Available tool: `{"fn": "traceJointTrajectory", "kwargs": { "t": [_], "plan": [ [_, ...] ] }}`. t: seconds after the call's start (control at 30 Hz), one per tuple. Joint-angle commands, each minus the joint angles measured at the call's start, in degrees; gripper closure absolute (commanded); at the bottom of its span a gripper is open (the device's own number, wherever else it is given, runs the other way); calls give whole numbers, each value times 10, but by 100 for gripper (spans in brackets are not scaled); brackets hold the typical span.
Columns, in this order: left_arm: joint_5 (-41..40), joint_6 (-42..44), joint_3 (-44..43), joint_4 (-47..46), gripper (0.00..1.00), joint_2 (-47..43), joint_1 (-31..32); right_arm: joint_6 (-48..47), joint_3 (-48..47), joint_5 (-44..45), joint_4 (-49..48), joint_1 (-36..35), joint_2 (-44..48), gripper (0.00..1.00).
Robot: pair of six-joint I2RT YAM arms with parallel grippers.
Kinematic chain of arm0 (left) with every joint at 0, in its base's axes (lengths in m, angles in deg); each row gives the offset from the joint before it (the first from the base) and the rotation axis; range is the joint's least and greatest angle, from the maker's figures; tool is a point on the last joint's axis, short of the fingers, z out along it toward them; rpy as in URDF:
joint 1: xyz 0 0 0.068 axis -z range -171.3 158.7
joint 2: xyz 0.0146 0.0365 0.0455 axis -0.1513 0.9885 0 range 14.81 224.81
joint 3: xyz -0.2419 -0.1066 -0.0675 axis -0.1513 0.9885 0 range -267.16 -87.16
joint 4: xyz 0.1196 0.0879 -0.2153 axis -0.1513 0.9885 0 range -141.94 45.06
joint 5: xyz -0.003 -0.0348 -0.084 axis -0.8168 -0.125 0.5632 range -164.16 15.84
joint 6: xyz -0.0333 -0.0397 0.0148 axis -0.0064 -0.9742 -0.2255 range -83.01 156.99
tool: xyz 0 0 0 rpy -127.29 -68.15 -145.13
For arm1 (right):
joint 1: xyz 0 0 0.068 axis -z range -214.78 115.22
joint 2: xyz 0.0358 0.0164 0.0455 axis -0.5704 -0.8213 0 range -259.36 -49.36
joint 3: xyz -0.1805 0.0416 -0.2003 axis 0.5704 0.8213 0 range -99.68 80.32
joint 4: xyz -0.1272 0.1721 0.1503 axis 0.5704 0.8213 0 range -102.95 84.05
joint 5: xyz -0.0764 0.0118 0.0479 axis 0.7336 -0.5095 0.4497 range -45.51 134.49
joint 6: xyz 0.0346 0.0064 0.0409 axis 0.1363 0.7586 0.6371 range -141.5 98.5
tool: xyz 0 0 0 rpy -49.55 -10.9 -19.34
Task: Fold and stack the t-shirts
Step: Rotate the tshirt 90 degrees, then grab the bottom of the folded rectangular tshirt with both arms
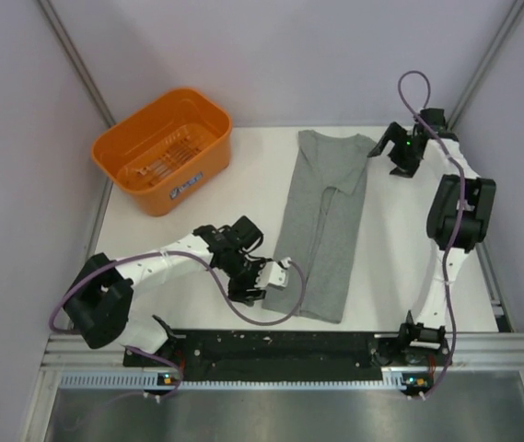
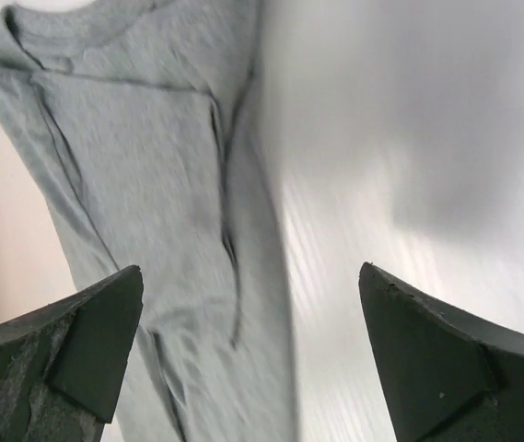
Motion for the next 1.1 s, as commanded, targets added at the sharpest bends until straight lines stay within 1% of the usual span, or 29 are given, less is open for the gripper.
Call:
{"fn": "traceJointTrajectory", "kwargs": {
  "t": [0.0,0.03,0.13,0.23,0.3,0.37,0.43,0.47,0.5,0.53,0.57,0.63,0.67,0.73,0.77,0.8,0.83,0.93,1.0,1.03,1.07],
  "plan": [
    [36,30,-7,-43,39,4,22,-104,150,29,-103,24,240,1],
    [35,33,1,-51,39,9,28,-113,204,18,-136,23,289,1],
    [25,47,22,-69,37,21,50,-147,365,-58,-248,10,425,1],
    [-11,42,35,-98,37,26,65,-264,518,-105,-319,-35,557,1],
    [-28,42,42,-118,37,23,66,-383,617,-127,-324,-92,643,1],
    [-34,47,44,-124,37,24,68,-452,677,-134,-322,-147,724,1],
    [-42,46,44,-126,37,29,74,-509,713,-192,-274,-181,779,1],
    [-49,47,44,-126,37,32,77,-544,726,-227,-229,-200,803,1],
    [-58,45,45,-127,38,36,82,-601,732,-255,-150,-217,823,1],
    [-63,45,44,-128,39,39,86,-645,738,-259,-97,-243,842,1],
    [-67,47,44,-127,40,43,90,-673,745,-237,-59,-268,864,1],
    [-72,52,46,-122,41,47,99,-690,773,-162,-24,-328,900,3],
    [-77,53,46,-121,42,51,104,-703,784,-139,-1,-352,913,5],
    [-82,55,48,-121,42,53,113,-762,804,-128,52,-397,927,21],
    [-85,53,48,-122,43,54,118,-789,811,-128,75,-424,928,31],
    [-85,51,48,-121,43,57,121,-818,813,-123,90,-439,927,33],
    [-85,51,46,-120,44,59,123,-826,814,-119,91,-449,922,33],
    [-86,44,42,-114,47,65,125,-874,816,-93,101,-487,885,31],
    [-91,40,42,-115,54,69,125,-929,825,-61,121,-514,854,31],
    [-93,38,43,-115,58,71,125,-947,831,-47,124,-526,842,32],
    [-96,35,42,-116,65,74,125,-961,834,-37,121,-541,835,33]
  ]
}}
